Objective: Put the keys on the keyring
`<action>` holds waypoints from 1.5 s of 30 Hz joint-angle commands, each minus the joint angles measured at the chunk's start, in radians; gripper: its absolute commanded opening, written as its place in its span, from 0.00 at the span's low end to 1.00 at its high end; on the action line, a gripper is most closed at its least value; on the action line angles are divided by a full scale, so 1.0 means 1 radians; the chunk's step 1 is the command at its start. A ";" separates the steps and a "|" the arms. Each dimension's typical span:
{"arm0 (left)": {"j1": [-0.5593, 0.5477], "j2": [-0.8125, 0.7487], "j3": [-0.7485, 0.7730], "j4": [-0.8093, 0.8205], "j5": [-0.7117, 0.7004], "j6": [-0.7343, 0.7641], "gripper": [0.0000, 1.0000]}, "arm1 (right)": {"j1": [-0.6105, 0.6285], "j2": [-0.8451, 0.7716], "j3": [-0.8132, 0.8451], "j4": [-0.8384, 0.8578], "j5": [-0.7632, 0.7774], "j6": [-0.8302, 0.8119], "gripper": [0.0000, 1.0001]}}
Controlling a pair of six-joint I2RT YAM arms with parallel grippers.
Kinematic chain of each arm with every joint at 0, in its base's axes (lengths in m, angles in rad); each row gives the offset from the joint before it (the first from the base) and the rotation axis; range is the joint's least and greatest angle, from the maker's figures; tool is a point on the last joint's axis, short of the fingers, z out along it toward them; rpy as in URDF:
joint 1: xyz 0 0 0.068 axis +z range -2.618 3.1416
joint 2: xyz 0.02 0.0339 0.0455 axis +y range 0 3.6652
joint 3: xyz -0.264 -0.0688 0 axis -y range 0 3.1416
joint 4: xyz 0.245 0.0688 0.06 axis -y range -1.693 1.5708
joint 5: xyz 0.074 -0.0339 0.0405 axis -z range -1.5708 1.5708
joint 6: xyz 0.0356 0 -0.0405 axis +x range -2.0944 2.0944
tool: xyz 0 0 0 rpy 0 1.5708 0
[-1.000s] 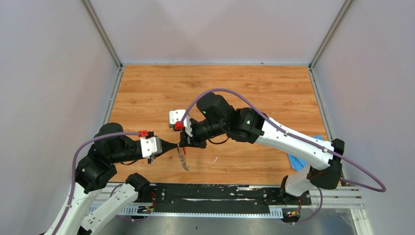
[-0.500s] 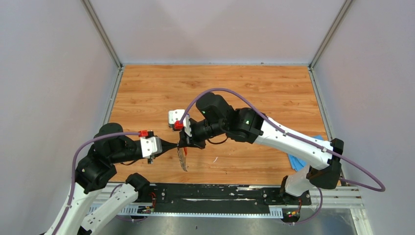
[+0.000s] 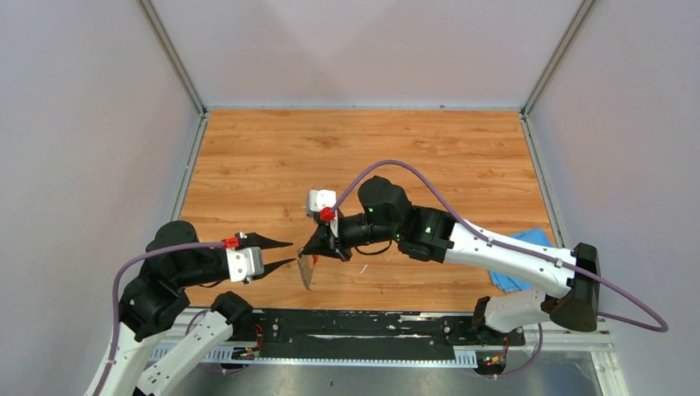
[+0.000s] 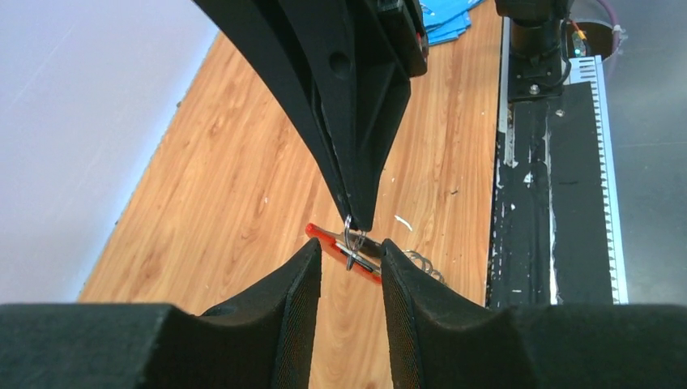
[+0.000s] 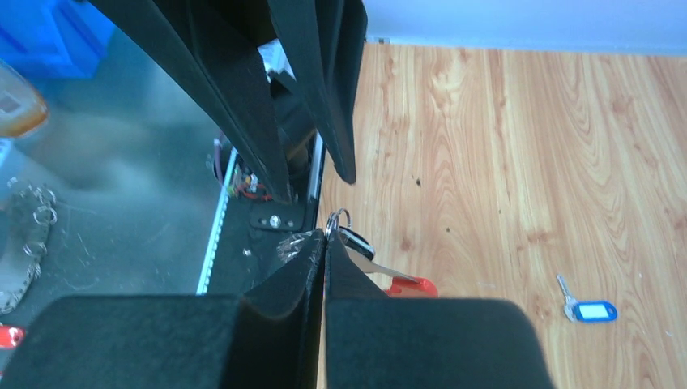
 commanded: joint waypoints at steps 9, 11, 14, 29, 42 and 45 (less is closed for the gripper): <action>-0.004 -0.039 -0.056 0.004 0.017 0.159 0.40 | -0.016 -0.111 -0.152 0.389 -0.044 0.208 0.00; -0.004 -0.043 -0.056 0.005 0.011 0.182 0.38 | -0.016 -0.119 -0.175 0.420 -0.041 0.227 0.00; -0.004 -0.037 -0.048 0.005 0.028 0.187 0.38 | -0.016 -0.120 -0.188 0.445 -0.041 0.243 0.00; -0.004 -0.057 -0.044 0.006 0.043 0.266 0.22 | -0.016 -0.117 -0.220 0.481 -0.045 0.261 0.00; -0.004 -0.165 -0.120 0.006 0.097 0.435 0.10 | -0.016 -0.103 -0.239 0.552 -0.021 0.314 0.00; -0.004 -0.164 -0.126 0.008 0.105 0.454 0.09 | -0.016 -0.097 -0.252 0.586 -0.022 0.333 0.00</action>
